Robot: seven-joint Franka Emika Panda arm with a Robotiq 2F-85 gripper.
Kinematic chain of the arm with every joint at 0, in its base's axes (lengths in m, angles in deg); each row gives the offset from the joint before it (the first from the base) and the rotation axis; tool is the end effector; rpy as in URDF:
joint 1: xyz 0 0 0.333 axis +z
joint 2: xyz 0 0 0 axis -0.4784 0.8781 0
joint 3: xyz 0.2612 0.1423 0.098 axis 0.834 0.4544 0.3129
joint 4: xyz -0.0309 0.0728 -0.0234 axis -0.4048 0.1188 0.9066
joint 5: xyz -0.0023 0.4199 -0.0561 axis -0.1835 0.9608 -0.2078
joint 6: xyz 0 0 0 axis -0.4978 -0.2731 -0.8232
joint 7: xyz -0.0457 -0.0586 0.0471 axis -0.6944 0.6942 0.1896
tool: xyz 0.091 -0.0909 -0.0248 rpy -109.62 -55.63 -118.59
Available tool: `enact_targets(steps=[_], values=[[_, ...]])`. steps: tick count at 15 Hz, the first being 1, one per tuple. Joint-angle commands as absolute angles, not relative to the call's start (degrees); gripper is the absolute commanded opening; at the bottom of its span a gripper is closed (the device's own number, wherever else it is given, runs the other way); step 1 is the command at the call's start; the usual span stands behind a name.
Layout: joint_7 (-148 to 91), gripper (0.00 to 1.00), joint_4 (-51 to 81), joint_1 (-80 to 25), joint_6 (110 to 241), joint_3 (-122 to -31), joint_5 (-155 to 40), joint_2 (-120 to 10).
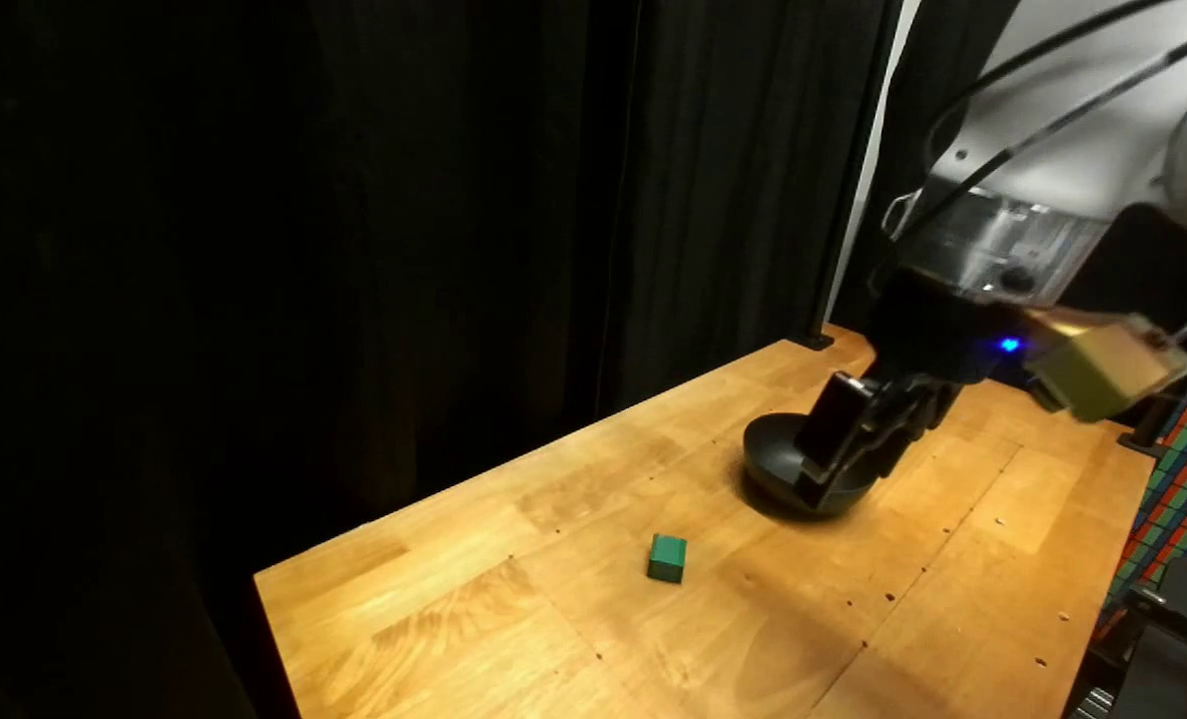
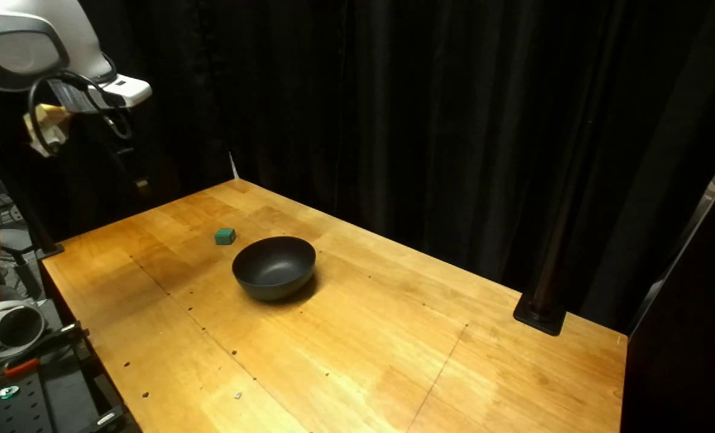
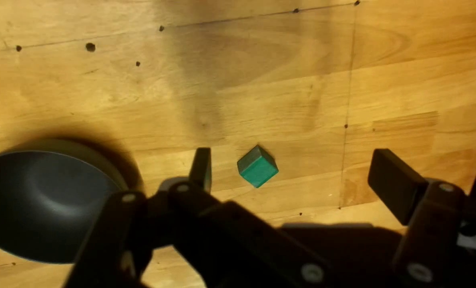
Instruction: Put the block in the bowl
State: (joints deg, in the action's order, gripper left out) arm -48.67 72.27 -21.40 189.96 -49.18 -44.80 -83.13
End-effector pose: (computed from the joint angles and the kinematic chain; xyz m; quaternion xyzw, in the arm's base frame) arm 0.4063 0.2307 0.2813 -0.9959 0.0167 -0.0724 0.0508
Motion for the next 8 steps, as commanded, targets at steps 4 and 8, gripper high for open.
enact_targets(steps=[4,8], values=[[-69.4,1.0,61.97,-25.78,199.01,-51.38,-73.03,-61.9],[-79.32,1.0,55.68,-22.53,202.01,-55.95,-82.82,-53.09]])
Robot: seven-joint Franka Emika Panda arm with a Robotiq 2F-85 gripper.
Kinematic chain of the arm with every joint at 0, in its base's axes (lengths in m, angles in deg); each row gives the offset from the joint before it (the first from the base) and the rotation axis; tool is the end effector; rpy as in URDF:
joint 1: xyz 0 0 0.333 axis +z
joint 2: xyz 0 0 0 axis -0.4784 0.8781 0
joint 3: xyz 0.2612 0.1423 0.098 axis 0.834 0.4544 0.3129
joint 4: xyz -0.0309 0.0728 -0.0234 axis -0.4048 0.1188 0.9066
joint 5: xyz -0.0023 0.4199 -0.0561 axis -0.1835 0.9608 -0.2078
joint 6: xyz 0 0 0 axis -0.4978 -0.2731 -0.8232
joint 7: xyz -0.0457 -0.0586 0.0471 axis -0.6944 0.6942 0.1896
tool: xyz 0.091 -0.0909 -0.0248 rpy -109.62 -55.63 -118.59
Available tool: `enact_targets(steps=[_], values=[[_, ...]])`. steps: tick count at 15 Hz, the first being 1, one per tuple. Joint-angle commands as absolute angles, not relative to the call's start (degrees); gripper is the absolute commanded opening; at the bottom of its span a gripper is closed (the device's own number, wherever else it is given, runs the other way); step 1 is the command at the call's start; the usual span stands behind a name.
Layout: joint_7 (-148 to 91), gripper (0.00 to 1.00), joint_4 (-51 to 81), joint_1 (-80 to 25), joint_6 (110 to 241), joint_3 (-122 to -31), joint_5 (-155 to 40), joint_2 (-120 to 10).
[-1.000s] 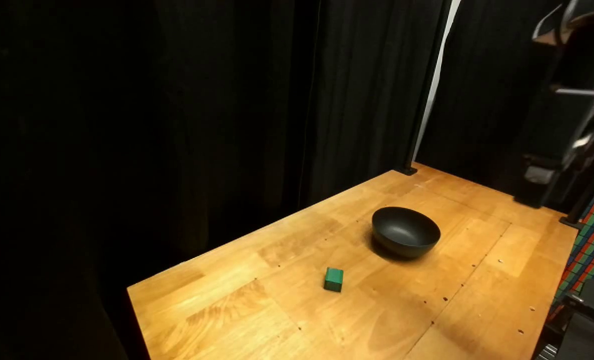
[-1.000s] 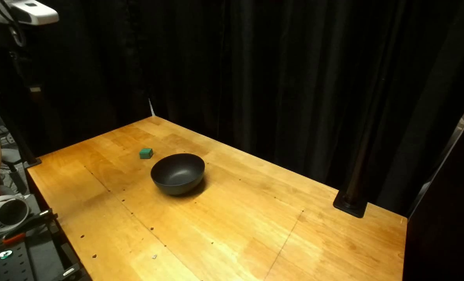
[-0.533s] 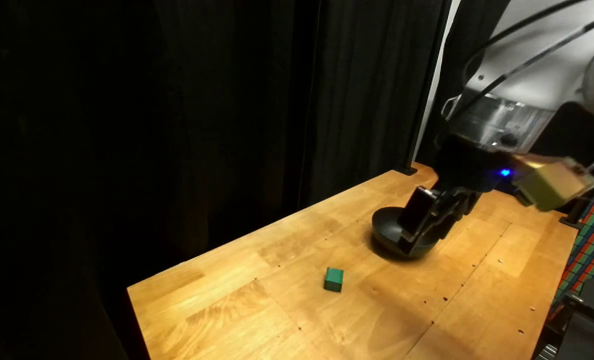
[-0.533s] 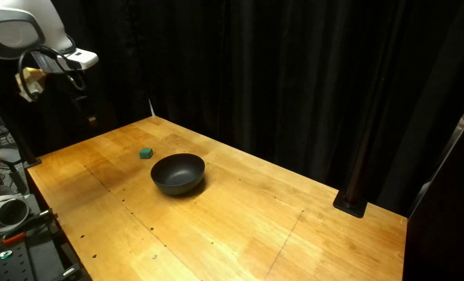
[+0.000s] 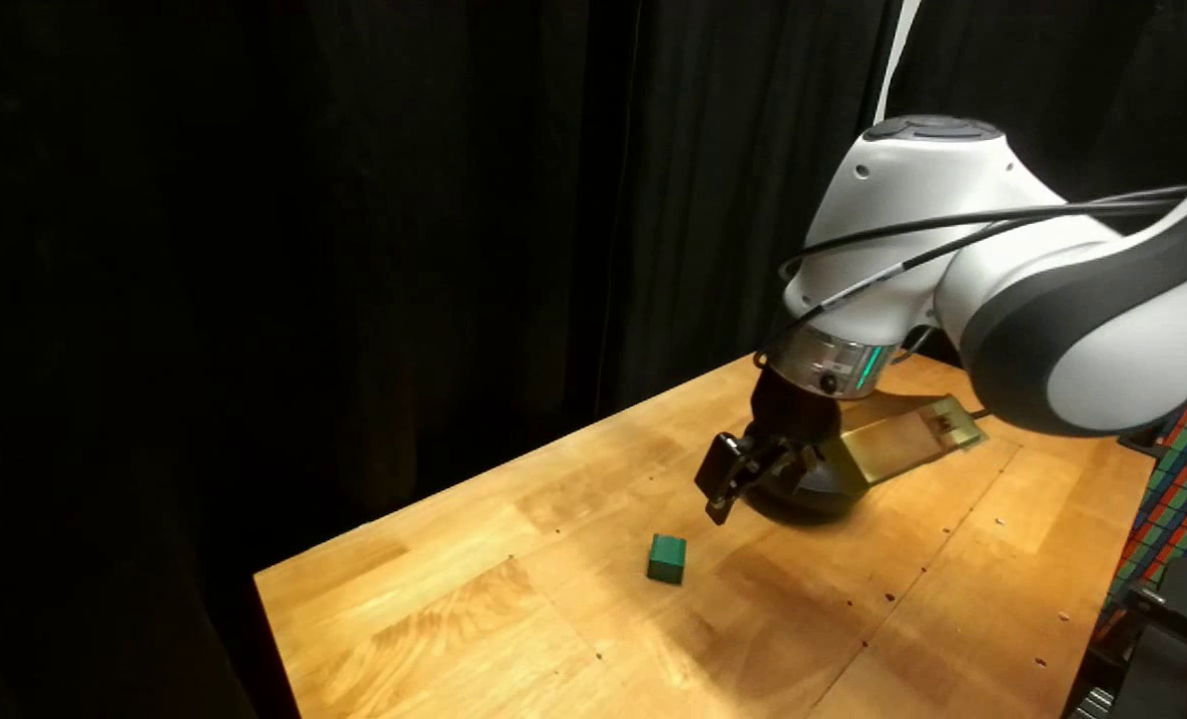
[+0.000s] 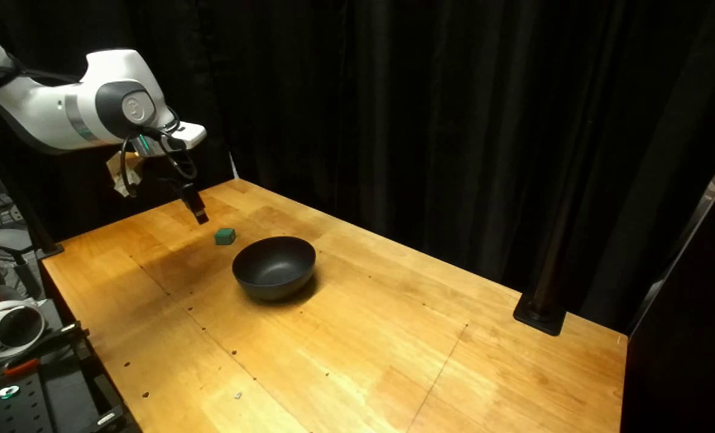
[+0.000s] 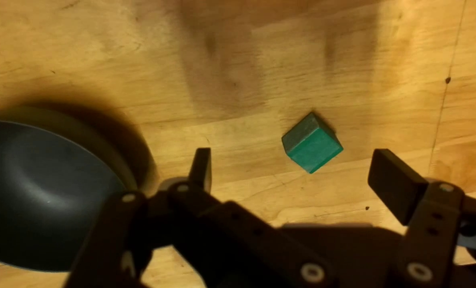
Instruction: Put the block in the bowl
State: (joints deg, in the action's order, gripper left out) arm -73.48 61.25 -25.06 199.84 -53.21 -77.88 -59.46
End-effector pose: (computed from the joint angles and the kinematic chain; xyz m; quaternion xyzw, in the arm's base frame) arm 0.4764 0.2240 0.1869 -0.9941 0.0529 -0.0949 0.0054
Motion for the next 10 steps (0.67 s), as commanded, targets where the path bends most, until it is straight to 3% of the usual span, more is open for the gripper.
enact_targets(steps=[1,10], values=[[-81.45,1.0,54.4,-21.55,202.9,-57.11,-84.39,-51.34],[-92.0,1.0,46.58,-11.59,210.24,-66.52,-90.61,-40.31]])
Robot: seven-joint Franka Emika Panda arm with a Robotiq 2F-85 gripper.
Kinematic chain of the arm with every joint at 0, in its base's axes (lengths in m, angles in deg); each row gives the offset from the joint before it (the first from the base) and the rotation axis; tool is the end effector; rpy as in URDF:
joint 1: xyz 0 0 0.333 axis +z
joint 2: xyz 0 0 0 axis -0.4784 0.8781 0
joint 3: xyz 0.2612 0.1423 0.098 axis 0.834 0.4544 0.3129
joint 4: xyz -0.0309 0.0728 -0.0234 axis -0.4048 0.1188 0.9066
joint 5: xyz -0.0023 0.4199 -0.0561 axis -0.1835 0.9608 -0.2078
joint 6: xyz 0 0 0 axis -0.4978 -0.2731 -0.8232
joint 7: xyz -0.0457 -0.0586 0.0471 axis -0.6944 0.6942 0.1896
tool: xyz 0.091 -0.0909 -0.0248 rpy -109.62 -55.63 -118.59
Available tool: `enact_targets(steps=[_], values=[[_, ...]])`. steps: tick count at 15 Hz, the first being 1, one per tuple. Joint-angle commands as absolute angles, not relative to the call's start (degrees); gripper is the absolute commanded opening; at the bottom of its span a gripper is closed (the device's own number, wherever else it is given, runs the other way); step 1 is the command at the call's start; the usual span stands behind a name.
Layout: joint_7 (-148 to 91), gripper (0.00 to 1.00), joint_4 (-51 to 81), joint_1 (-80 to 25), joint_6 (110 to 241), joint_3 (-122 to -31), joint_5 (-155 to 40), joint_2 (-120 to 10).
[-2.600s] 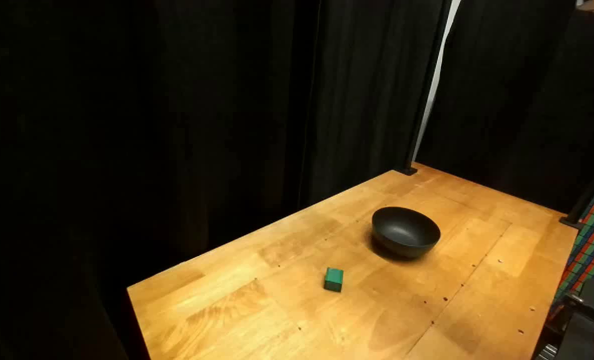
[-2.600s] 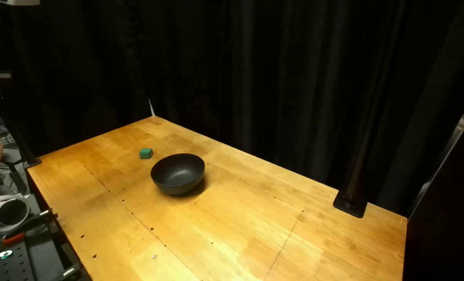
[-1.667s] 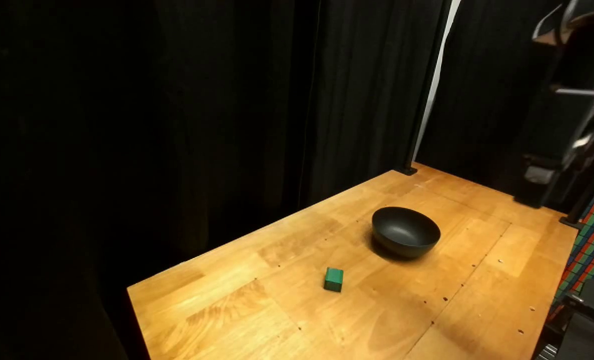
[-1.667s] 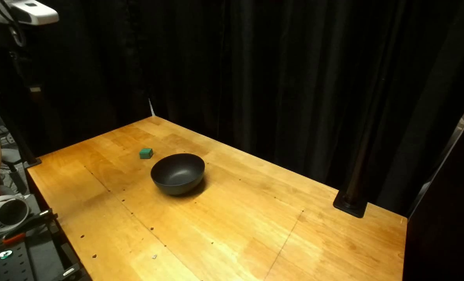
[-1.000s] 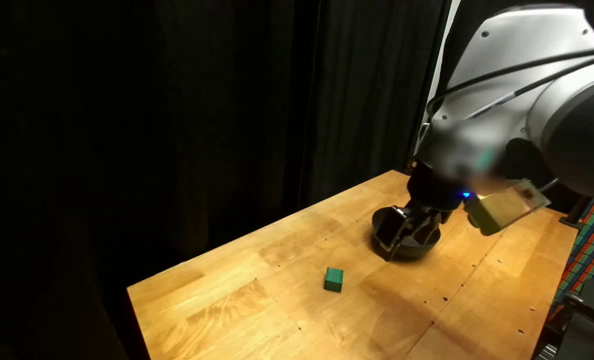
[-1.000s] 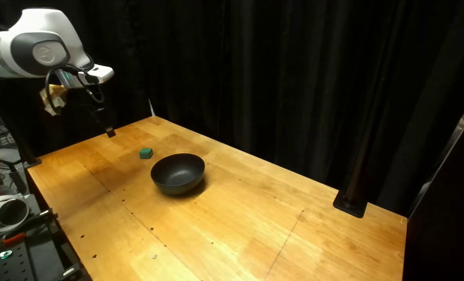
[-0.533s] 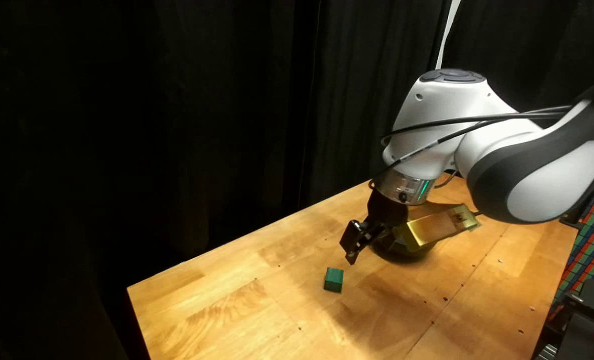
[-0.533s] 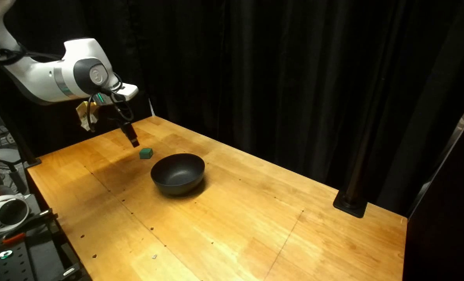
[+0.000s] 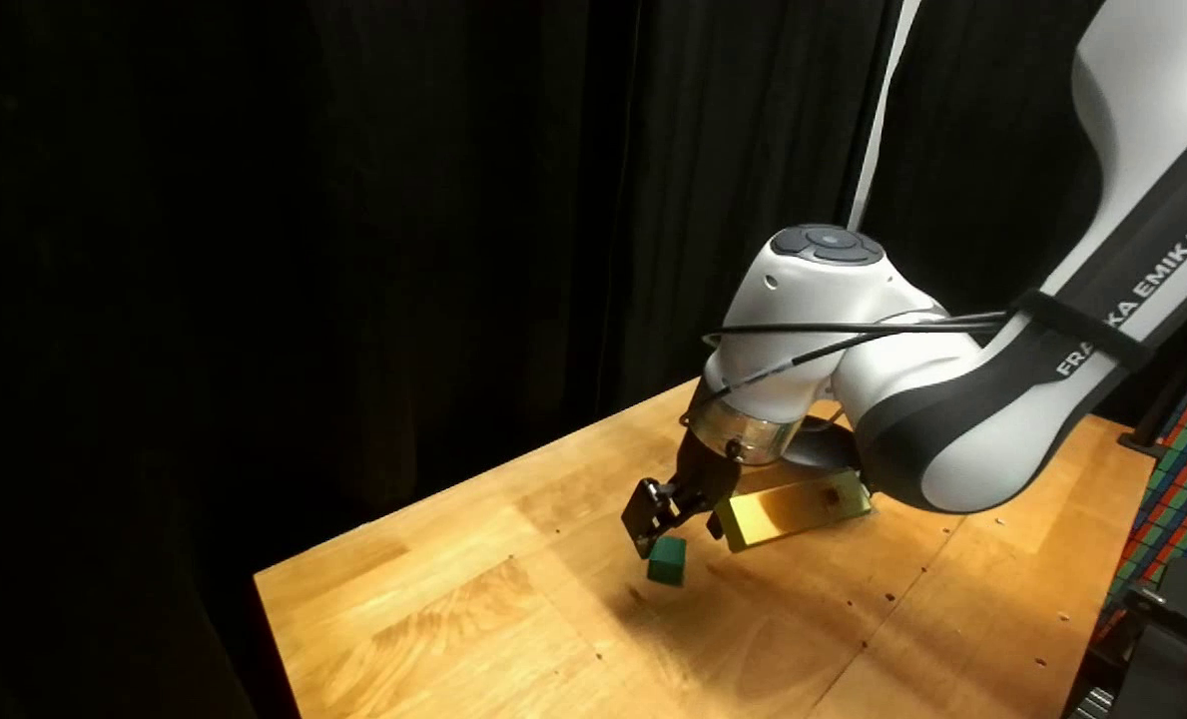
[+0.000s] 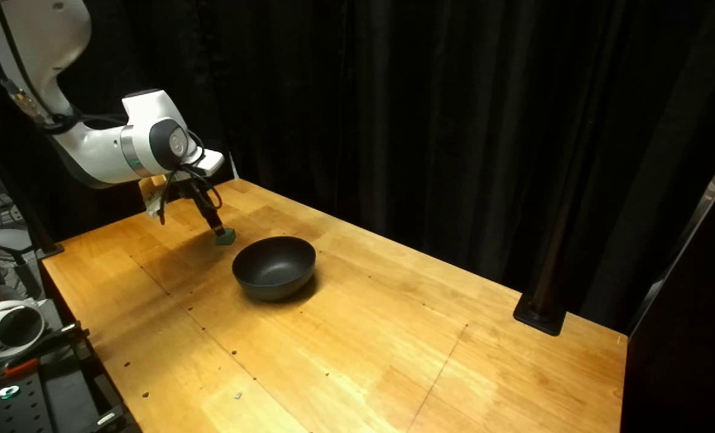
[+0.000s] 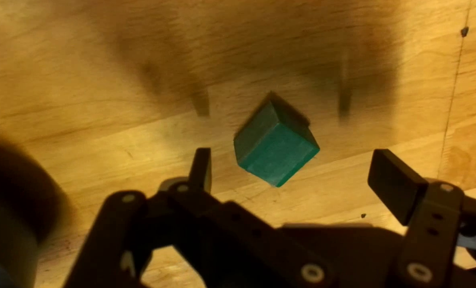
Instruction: Put the block in the bowl
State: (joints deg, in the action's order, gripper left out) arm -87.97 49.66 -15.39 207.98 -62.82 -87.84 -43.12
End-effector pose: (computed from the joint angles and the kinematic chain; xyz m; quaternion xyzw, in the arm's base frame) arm 0.5145 0.2588 0.1155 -0.9882 0.0945 -0.1154 0.0351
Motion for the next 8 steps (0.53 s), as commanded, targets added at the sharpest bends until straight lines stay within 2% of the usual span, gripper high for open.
enact_targets(steps=[1,3,4,5,8], values=[[-93.22,1.0,45.85,-9.94,210.48,-68.17,-91.45,-39.59],[-95.52,1.0,44.63,-6.67,210.92,-71.45,-93.18,-38.38],[-96.4,0.75,44.16,-5.34,210.95,-72.75,-93.73,-37.84],[-97.1,0.73,43.85,-4.27,210.94,-73.68,-94.18,-37.46],[-98.25,0.49,43.64,-2.18,210.77,-75.31,-93.92,-37.07]])
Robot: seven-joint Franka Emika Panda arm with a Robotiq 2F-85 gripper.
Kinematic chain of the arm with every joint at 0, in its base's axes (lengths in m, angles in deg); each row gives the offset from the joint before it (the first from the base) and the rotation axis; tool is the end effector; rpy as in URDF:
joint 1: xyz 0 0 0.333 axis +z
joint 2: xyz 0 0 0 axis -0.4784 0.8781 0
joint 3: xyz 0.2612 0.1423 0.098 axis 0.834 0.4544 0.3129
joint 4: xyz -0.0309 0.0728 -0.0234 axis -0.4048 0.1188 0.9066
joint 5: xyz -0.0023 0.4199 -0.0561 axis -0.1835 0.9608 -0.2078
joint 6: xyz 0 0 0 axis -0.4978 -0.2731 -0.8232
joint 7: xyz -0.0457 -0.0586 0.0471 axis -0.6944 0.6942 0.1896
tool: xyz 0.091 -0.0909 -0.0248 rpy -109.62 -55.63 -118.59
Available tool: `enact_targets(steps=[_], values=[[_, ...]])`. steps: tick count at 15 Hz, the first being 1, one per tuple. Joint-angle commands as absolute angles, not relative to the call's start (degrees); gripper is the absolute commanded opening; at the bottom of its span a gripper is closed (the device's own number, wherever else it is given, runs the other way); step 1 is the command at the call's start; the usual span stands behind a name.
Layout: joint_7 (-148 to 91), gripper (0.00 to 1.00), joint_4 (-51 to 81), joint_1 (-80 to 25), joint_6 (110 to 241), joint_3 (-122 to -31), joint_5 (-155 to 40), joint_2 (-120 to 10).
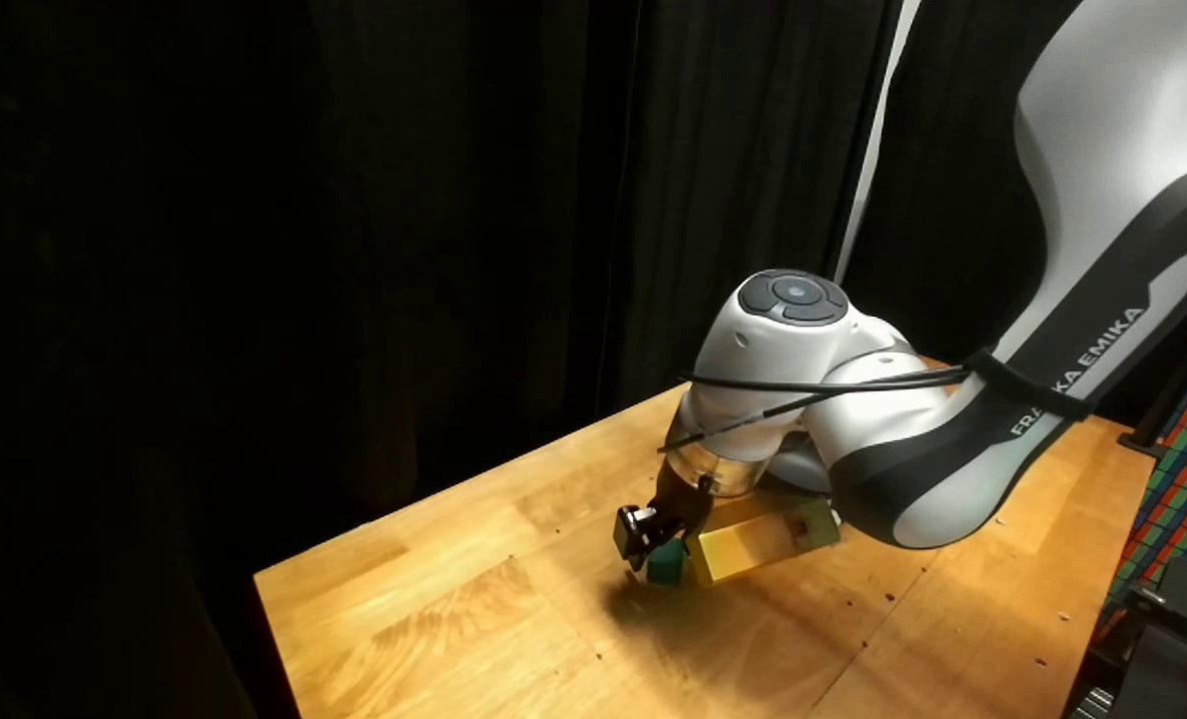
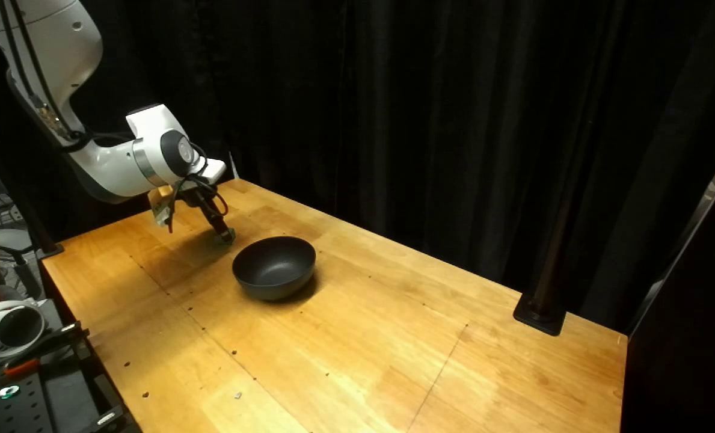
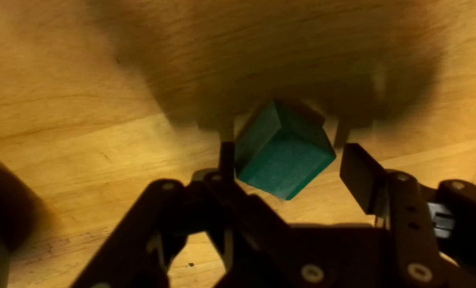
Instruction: Put the block in the bowl
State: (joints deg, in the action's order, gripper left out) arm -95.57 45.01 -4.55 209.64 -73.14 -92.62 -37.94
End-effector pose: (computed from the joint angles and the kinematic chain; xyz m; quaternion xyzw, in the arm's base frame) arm 0.5247 0.2689 0.0861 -0.9850 0.0973 -0.1426 0.0076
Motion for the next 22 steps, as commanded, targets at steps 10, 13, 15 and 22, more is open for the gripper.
enact_targets(steps=[10,13,15,22], values=[[-93.96,0.17,53.66,-7.33,199.66,-71.43,-88.45,-55.11],[-95.58,0.17,54.75,-6.8,191.72,-75.48,-92.3,-61.18],[-98.7,0.17,55.04,-8.73,188.65,-76.15,-97.88,-62.76],[-97.54,0.81,58.12,-17.22,189.33,-73.05,-96.0,-64.23]])
